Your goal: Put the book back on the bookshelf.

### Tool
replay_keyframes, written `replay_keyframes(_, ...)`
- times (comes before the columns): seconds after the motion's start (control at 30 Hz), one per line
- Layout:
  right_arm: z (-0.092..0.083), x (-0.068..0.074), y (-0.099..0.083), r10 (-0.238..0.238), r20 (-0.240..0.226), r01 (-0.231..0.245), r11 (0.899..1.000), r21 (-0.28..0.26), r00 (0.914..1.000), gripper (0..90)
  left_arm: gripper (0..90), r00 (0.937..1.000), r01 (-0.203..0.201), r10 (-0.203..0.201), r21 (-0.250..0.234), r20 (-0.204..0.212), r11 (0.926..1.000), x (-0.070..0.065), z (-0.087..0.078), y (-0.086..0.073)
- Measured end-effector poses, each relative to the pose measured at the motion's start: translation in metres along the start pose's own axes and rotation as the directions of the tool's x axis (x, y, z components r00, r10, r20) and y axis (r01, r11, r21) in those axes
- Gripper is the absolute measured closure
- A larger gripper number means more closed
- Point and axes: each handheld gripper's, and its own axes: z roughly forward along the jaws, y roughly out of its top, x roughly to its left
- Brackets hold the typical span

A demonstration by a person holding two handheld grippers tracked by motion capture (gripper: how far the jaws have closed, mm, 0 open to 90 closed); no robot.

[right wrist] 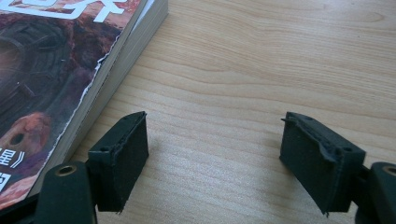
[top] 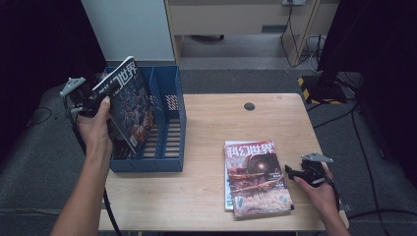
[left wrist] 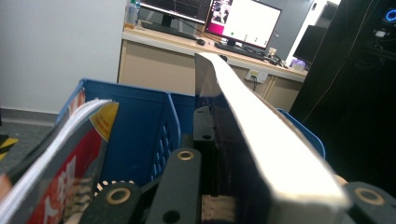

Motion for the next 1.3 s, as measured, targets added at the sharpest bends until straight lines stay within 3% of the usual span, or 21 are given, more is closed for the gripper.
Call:
replay_keyframes(0.8,0.0,0.0,0.0,-0.007,-0.005,0.007,1.0,0.002,1.0,23.4,81.8,0.9999,0.017,-0.017,-0.004,-0.001,0.9998,0.002,0.011,-0.023)
replay_keyframes(1.3,0.0,0.0,0.0,-0.008,-0.005,0.008,1.0,0.002,1.0,23.4,81.7,1.0,0.007,-0.007,-0.003,0.007,1.0,-0.003,0.017,-0.034)
